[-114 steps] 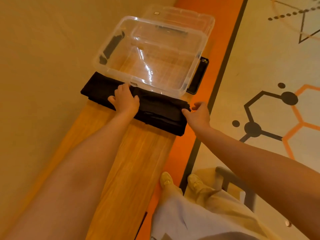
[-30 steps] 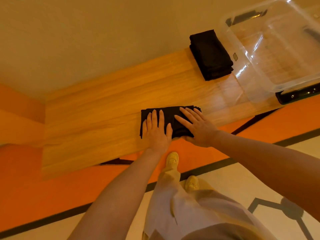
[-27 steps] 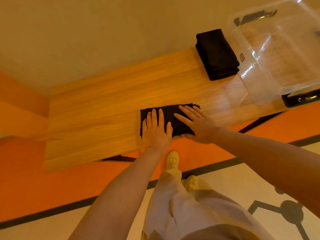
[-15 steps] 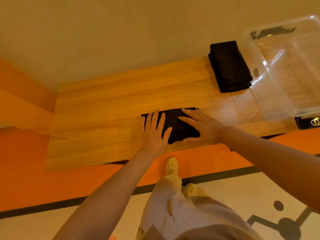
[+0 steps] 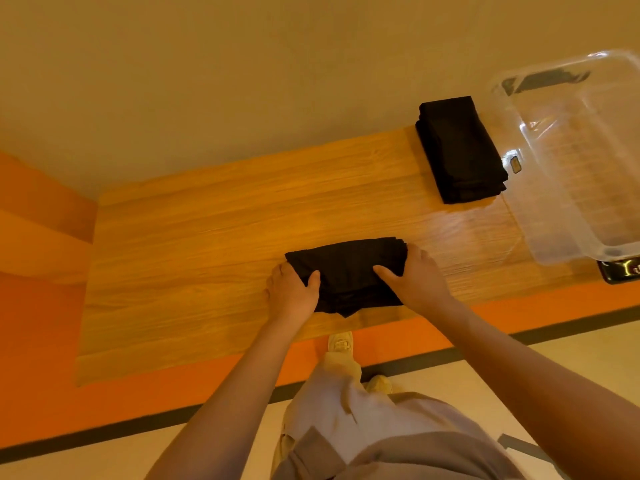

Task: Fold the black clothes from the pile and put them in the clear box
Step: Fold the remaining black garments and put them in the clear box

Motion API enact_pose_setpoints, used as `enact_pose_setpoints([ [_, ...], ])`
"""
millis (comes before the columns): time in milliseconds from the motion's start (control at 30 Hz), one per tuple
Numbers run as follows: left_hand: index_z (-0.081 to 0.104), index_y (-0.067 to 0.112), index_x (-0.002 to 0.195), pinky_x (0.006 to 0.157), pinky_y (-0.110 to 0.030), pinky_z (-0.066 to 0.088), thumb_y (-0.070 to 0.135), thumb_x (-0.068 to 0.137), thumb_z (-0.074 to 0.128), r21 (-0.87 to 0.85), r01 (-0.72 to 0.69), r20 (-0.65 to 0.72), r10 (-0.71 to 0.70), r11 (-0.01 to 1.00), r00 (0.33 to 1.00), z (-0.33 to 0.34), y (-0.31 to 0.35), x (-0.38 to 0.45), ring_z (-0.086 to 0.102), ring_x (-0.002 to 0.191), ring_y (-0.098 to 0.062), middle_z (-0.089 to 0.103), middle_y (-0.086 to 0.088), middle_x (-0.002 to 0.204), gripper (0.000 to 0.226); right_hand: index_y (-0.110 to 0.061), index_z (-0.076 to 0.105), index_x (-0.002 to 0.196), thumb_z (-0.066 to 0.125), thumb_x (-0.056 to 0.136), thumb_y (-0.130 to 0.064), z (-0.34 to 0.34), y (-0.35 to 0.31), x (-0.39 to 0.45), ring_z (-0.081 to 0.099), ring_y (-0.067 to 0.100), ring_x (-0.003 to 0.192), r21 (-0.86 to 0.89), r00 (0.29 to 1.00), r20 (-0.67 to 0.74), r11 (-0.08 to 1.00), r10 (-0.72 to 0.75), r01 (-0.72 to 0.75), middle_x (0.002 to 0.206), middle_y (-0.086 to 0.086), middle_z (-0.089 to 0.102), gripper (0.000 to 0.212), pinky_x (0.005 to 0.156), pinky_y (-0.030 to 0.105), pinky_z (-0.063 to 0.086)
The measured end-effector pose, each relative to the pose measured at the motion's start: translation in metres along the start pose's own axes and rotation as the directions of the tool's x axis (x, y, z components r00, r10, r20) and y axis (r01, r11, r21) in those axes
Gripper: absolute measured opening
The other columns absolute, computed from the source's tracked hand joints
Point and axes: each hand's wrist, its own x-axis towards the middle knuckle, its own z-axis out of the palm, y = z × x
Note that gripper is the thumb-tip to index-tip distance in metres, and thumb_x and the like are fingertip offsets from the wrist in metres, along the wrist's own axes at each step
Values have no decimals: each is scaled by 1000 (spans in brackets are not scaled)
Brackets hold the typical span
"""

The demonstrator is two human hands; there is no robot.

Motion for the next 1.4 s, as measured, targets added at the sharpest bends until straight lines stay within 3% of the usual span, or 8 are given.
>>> enact_pose_setpoints([
  [133,39,7,139,101,-45,42,37,92,57,-98,32,44,-27,995,999,-3,9,5,43,125,-33,44,-16,136,59,-1,28,143,74,79,-44,1,-10,10,43,34,127,150,987,-3,976,161,-159,138,18,42,89,104,46,42],
  [267,27,15,146,96,-43,46,31,94,57,-134,-2,62,11,991,998,-3,20,1,45,122,-36,43,-18,133,62,-2,40,128,81,74,-30,-5,-21,12,53,26,105,400,936,111,847,334,-350,115,11,53,73,76,34,46],
  [533,27,26,143,86,-42,51,22,89,65,-255,13,180,34,967,983,-14,28,11,56,112,-31,53,-8,128,66,-4,52,120,82,73,-21,-8,-26,16,51,24,95,542,889,250,705,384,-457,91,4,53,58,80,36,44],
  [700,20,17,143,88,-37,47,13,76,78,-439,306,342,-157,845,926,-29,32,24,50,119,-28,46,-7,130,89,-13,45,132,81,75,-23,1,-25,14,52,21,99,522,932,182,773,312,-361,114,5,55,68,81,35,44],
  [867,55,12,122,91,-44,51,18,72,78,-407,338,404,-165,848,900,-25,31,25,59,106,-27,61,-9,117,57,-18,44,126,77,80,-28,2,-24,9,54,21,97,415,968,106,874,227,-250,109,1,54,58,74,32,43],
  [1000,50,18,131,99,-48,45,41,59,76,-337,230,285,-133,913,949,-19,31,20,49,121,-29,51,-6,130,80,-17,41,123,74,82,-30,1,-28,6,56,20,87,280,989,39,948,145,-150,101,-1,53,54,60,26,44],
  [1200,40,18,132,89,-37,52,21,85,68,-402,-22,100,68,915,993,-21,36,10,57,113,-23,56,-3,123,55,-20,39,122,67,87,-30,6,-42,7,62,23,90,172,990,-139,983,-35,59,104,1,57,46,60,30,51],
  [1400,35,14,136,87,-38,54,18,86,65,-422,-137,-15,144,896,990,-27,40,11,57,113,-23,54,-4,125,59,-20,25,145,62,89,-35,8,-49,6,53,22,114,127,963,-212,972,-169,199,131,6,48,69,83,42,54],
])
